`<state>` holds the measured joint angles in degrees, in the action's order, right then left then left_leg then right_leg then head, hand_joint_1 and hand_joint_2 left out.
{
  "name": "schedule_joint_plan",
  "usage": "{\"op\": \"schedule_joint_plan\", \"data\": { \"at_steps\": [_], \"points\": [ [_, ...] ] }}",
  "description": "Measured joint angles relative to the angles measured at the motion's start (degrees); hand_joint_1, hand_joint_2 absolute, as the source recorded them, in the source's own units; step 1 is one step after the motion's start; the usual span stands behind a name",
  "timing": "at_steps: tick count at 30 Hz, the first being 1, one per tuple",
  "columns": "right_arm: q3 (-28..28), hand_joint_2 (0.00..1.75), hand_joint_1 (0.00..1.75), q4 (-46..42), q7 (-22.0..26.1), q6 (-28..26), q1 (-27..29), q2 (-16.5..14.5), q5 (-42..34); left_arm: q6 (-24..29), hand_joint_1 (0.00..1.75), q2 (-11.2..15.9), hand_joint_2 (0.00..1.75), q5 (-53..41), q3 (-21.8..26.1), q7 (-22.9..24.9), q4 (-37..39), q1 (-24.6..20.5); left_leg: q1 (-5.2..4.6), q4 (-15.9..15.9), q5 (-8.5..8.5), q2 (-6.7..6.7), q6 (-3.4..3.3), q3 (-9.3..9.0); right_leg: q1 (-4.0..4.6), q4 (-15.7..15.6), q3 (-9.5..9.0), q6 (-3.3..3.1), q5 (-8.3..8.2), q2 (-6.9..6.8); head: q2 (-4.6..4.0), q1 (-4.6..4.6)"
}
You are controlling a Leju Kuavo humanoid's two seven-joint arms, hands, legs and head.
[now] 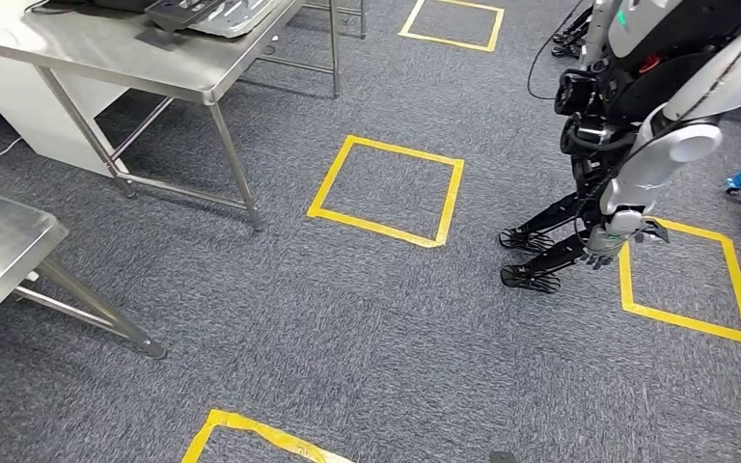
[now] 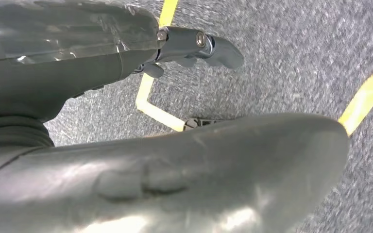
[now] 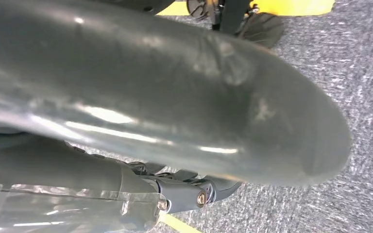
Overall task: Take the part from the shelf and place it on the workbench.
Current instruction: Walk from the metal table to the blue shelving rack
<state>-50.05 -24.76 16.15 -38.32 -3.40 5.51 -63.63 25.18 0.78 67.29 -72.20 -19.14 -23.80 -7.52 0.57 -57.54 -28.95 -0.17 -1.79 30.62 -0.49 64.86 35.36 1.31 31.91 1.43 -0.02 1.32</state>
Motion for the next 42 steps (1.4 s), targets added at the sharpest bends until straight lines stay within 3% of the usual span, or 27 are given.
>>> {"op": "schedule_joint_plan", "data": {
  "at_steps": [2,3,4,5,7,9,12,14,17,18,19,21,23,25,27,29,32,33,34,35,38,40,42],
  "points": [
    [-0.03,0.0,0.0,0.0,0.0,0.0,-0.15,0.0,-0.01,-0.01,0.0,0.01,0.0,0.01,0.0,-0.01,0.0,0.09,-0.11,0.0,-0.08,1.02,-0.16,0.02,-0.17,7.25,3.48,0.45,3.2,-0.71,0.0,0.53],
    [-0.05,0.0,0.0,0.0,-0.01,0.0,-0.09,0.01,-0.02,-0.01,0.0,0.01,0.0,0.0,-0.01,-0.01,0.0,0.12,-0.13,-0.01,-0.15,1.49,-0.16,0.0,-0.27,9.22,4.44,0.61,3.56,-0.81,0.0,0.66],
    [-0.08,0.0,0.0,0.0,-0.01,0.0,0.02,0.01,-0.03,-0.03,0.0,0.01,0.0,0.0,-0.01,-0.01,0.0,0.12,-0.11,-0.02,-0.23,1.91,-0.12,-0.07,-0.36,9.0,4.31,0.7,2.78,-0.91,0.0,0.81],
    [-0.1,0.0,0.0,0.0,-0.02,0.01,0.11,0.02,-0.03,-0.06,0.0,0.01,0.0,0.0,-0.01,-0.01,0.0,0.12,-0.07,-0.03,-0.34,2.31,-0.01,-0.2,-0.43,6.38,3.01,0.73,1.0,-1.19,0.0,1.02],
    [-0.14,0.0,0.0,0.0,-0.02,0.02,0.07,0.02,0.02,-0.21,0.0,0.01,0.0,0.0,0.01,-0.01,0.0,0.07,-0.08,-0.08,-0.67,3.07,0.45,-0.57,-0.32,-1.79,-1.05,0.58,-2.71,-2.47,0.0,1.49],
    [-0.21,0.0,0.0,0.0,-0.04,0.04,-0.11,0.01,0.08,-0.54,0.0,0.01,0.0,0.0,0.01,-0.01,0.0,-0.07,-0.21,-0.16,-0.98,3.61,1.09,-0.81,0.03,-6.39,-3.12,-0.05,-3.99,-3.17,0.0,1.59],
    [-0.33,0.0,0.0,0.0,-0.19,0.07,0.04,0.02,0.09,-0.98,0.0,0.01,0.0,0.03,-0.01,-0.01,-0.01,-0.25,-0.12,-0.1,-1.28,4.05,2.08,-1.21,0.27,-7.06,-3.22,-1.25,-4.0,-2.29,0.0,1.17],
    [-0.4,0.0,0.0,0.01,-0.21,0.07,0.06,0.04,0.09,-1.03,0.0,0.01,0.0,0.04,-0.02,-0.02,-0.02,-0.28,0.03,-2.19,-2.9,3.12,2.64,-0.68,0.1,-7.56,-3.49,-1.93,-4.29,-1.71,0.0,0.84],
    [-0.58,0.0,0.0,0.03,-0.21,0.08,-0.09,0.07,0.09,-1.04,0.0,0.01,0.0,0.05,-0.01,-0.03,-0.01,-0.16,0.06,-12.28,-7.78,1.32,2.93,3.88,0.25,-7.68,-3.6,-2.52,-4.33,-0.76,0.0,0.01],
    [-0.67,0.0,0.0,0.04,-0.22,0.09,-0.08,0.07,0.08,-1.05,0.0,0.02,0.0,0.07,-0.01,-0.03,0.0,-0.03,0.05,-14.92,-8.43,1.08,2.91,5.26,0.34,-7.61,-3.62,-2.61,-4.28,-0.3,0.0,-0.15],
    [-0.74,0.0,0.0,0.05,-0.26,0.1,-0.07,0.07,0.08,-1.09,0.0,0.03,0.0,0.08,-0.01,-0.03,0.0,0.09,0.04,-15.68,-8.01,0.89,2.83,5.84,0.41,-7.52,-3.64,-2.66,-4.23,0.2,0.0,-0.23],
    [-0.8,0.0,0.0,0.07,-0.31,0.11,-0.05,0.06,0.07,-1.19,0.0,0.07,0.0,0.15,-0.02,-0.03,0.0,0.18,0.03,-11.12,-4.39,0.25,2.43,4.22,0.43,-7.25,-3.71,-2.57,-4.07,1.25,0.0,-0.41],
    [-0.86,0.0,0.0,0.07,-0.33,0.11,-0.11,0.04,0.06,-1.4,0.0,0.16,0.0,0.27,-0.02,-0.03,0.0,0.15,0.09,-4.27,-1.11,-1.69,1.94,1.67,0.48,-6.85,-3.56,-2.23,-3.84,2.2,0.0,-0.66],
    [-0.91,0.0,0.0,0.07,-0.34,0.11,-0.19,0.04,0.04,-1.64,0.0,0.22,0.0,0.38,-0.02,-0.02,0.0,0.18,0.02,-1.37,-0.4,-2.89,1.66,0.76,0.4,-6.6,-3.21,-1.69,-3.76,3.0,0.0,-0.78],
    [-0.94,0.0,0.0,0.08,-0.35,0.1,-0.1,0.04,0.01,-1.75,0.0,0.22,0.0,0.44,-0.02,-0.01,0.0,0.17,-0.04,-0.88,-0.24,-2.18,1.22,0.6,0.21,-6.51,-3.06,-1.03,-3.71,3.46,0.0,-0.74],
    [-0.99,0.0,0.0,0.09,-0.35,0.09,-0.02,0.03,-0.01,-1.77,0.0,0.22,0.0,0.48,-0.02,-0.01,0.0,0.06,0.07,-0.33,0.07,-1.24,0.52,0.35,0.17,-4.53,-2.28,-0.46,-2.32,2.06,0.0,-0.49],
    [-1.09,0.0,0.0,0.09,-0.35,0.09,-0.29,0.02,-0.01,-1.77,0.0,0.22,0.0,0.5,-0.02,-0.01,0.0,0.08,-0.03,-0.08,0.1,0.44,0.0,0.26,-0.05,5.44,2.47,0.21,2.74,-0.43,0.0,0.37],
    [-1.12,0.0,0.0,0.09,-0.36,0.09,-0.29,0.02,-0.03,-1.78,0.0,0.22,0.0,0.5,-0.02,-0.01,0.0,0.12,-0.07,-0.09,0.05,0.99,-0.03,0.25,-0.19,8.3,3.89,0.41,3.62,-0.66,0.0,0.54],
    [-1.15,0.0,0.0,0.09,-0.36,0.09,-0.2,0.03,-0.05,-1.78,0.0,0.22,0.0,0.5,-0.02,-0.01,0.0,0.14,-0.07,-0.1,-0.03,1.47,-0.01,0.21,-0.31,9.3,4.42,0.55,3.44,-0.81,0.0,0.67],
    [-1.17,0.0,0.0,0.09,-0.37,0.09,-0.09,0.03,-0.06,-1.79,0.0,0.22,0.0,0.5,-0.02,-0.01,0.0,0.15,-0.03,-0.12,-0.12,1.9,0.08,0.12,-0.43,8.03,3.81,0.64,2.19,-0.99,0.0,0.85],
    [-1.21,0.0,0.0,0.09,-0.38,0.11,-0.08,0.03,0.07,-2.0,0.0,0.24,0.0,0.51,-0.02,0.04,0.0,0.09,-0.05,-0.29,-0.65,3.0,0.79,-0.4,-0.48,-3.14,-1.62,0.54,-2.97,-2.96,0.0,1.62],
    [-1.29,0.0,0.0,0.09,-0.45,0.14,-0.2,0.02,0.13,-2.18,0.0,0.25,0.0,0.54,-0.02,0.1,0.0,0.01,-0.25,-0.38,-0.94,3.52,1.41,-0.65,-0.12,-6.35,-3.01,-0.09,-3.64,-3.61,0.0,1.6],
    [-1.47,0.0,0.0,0.11,-0.61,0.15,-0.12,0.03,0.11,-2.31,0.0,0.24,0.0,0.56,-0.02,0.17,0.0,-0.05,-0.16,-0.36,-1.14,3.86,2.09,-0.89,0.11,-6.5,-2.98,-0.96,-3.71,-2.82,0.0,1.17]
  ]
}}
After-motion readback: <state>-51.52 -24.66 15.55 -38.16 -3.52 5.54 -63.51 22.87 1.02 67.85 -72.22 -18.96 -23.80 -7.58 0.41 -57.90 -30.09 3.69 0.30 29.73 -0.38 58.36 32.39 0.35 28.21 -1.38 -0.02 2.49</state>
